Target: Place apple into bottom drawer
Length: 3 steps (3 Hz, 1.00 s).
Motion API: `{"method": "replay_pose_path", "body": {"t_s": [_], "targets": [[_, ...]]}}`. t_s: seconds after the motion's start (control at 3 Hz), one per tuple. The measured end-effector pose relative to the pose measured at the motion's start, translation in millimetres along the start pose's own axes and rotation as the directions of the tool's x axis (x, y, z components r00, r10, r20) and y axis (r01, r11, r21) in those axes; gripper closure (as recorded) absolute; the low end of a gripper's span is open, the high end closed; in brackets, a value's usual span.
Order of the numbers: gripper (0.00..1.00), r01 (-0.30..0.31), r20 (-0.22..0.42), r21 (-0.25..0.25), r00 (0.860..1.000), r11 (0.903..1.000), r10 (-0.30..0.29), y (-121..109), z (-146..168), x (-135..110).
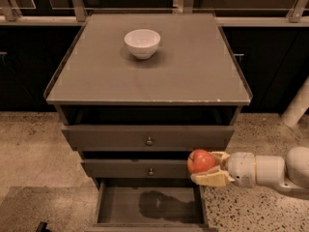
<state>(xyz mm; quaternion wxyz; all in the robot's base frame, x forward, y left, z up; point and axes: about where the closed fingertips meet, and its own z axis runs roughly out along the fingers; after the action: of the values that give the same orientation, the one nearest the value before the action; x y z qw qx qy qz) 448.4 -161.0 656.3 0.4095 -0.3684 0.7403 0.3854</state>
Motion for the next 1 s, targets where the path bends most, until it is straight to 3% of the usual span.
{"method": "replay_pose_path", "body": {"t_s": [0.33,0.67,1.0], "targets": [[1.00,-0.001,0.000,0.000,1.000,1.0000,0.001,-0.1,0.1,0.2],[1.00,-0.110,0.021,0.023,0.994,0.9937,0.110,-22.0,17.0,39.1],[1.00,-0.214,0.061,0.058,0.976,0.9752,0.210,-55.3,52.0,101.0]]}}
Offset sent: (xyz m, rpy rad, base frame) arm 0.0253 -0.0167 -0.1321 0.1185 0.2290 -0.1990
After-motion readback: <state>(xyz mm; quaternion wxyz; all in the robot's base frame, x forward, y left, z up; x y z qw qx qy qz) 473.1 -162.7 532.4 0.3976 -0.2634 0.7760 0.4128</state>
